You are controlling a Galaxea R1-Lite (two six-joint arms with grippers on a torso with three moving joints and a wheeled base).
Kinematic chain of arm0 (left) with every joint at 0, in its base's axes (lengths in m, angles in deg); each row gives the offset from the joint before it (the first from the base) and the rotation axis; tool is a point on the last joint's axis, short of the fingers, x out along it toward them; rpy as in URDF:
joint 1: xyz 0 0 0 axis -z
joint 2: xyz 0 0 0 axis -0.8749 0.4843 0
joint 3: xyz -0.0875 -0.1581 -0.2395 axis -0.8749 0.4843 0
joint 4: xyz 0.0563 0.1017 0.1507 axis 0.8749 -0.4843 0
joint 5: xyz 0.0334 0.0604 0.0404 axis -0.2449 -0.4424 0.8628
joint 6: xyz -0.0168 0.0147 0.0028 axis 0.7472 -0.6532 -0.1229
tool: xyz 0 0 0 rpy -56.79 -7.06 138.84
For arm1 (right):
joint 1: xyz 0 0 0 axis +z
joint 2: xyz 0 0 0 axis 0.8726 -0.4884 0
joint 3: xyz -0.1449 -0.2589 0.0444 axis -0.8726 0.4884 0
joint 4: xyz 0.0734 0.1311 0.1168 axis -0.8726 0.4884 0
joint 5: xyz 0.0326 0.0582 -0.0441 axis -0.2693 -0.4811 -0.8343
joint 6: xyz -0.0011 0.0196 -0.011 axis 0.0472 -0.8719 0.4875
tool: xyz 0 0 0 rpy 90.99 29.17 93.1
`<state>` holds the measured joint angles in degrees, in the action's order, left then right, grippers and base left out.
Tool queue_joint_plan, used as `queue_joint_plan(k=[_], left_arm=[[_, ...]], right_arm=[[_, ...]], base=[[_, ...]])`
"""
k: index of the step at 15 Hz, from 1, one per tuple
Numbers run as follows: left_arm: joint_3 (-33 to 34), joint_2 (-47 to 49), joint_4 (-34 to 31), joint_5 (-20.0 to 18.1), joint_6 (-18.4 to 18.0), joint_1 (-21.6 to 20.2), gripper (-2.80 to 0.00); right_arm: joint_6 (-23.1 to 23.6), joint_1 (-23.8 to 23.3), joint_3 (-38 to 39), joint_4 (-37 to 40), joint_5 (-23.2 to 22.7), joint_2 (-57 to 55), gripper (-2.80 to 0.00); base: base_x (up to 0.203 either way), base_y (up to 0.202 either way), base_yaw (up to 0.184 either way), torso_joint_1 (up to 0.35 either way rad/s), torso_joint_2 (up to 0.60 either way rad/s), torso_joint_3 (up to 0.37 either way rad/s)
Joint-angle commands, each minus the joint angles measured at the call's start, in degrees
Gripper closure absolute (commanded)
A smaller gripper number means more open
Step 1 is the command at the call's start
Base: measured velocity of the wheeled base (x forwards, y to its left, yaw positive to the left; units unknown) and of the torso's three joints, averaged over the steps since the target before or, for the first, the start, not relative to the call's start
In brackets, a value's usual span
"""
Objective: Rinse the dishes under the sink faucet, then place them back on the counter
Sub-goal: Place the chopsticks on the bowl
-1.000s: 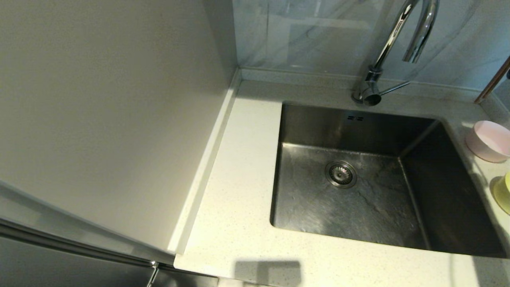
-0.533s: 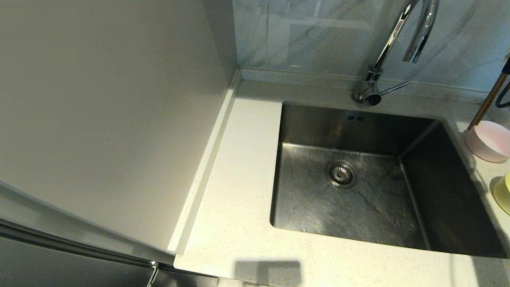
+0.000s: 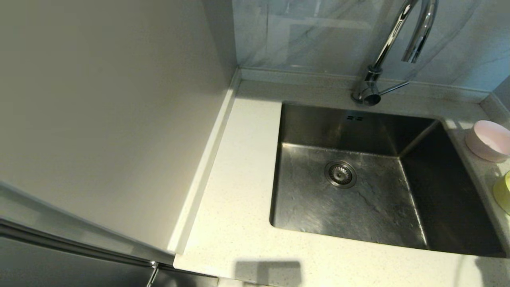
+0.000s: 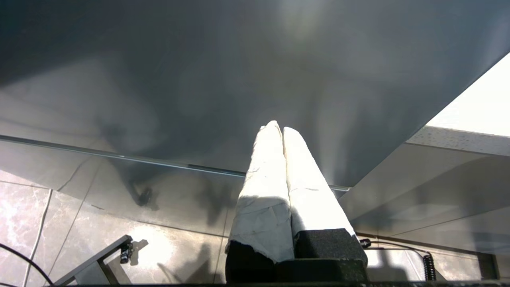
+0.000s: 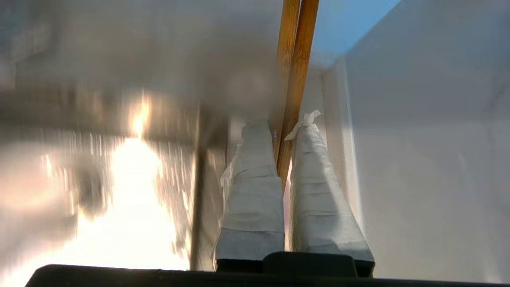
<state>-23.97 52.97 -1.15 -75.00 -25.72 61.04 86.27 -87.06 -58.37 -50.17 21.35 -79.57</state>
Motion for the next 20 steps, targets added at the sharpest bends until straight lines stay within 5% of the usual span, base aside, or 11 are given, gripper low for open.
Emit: queue_joint_plan(k=[1, 3, 5, 8, 20], left_arm=[[0.00, -0.18, 0.04, 0.03, 0.04, 0.00, 0.00], [0.00, -0.18, 0.04, 0.03, 0.04, 0.00, 0.00], [0.00, -0.18, 0.04, 0.03, 0.04, 0.00, 0.00], [0.00, -0.18, 0.04, 0.03, 0.04, 0.00, 0.00], [0.00, -0.18, 0.04, 0.03, 0.04, 0.00, 0.00]], right_arm=[[6.53, -3.06, -5.13, 14.09, -1.51, 0.93, 0.00], [14.78, -5.30, -8.09, 20.05, -2.04, -0.82, 0.00], [17.03, -5.54, -8.12, 20.61, -1.53, -3.28, 0.00], [25.03, -6.79, -8.32, 20.50, 3.77, -7.41, 0.00], [28.42, -1.59, -11.14, 20.67, 5.41, -10.19, 0.00]], base=[[0.000, 0.000, 0.000, 0.000, 0.00, 0.000], [0.000, 0.000, 0.000, 0.000, 0.00, 0.000], [0.000, 0.000, 0.000, 0.000, 0.00, 0.000], [0.000, 0.000, 0.000, 0.000, 0.00, 0.000], [0.000, 0.000, 0.000, 0.000, 0.00, 0.000]])
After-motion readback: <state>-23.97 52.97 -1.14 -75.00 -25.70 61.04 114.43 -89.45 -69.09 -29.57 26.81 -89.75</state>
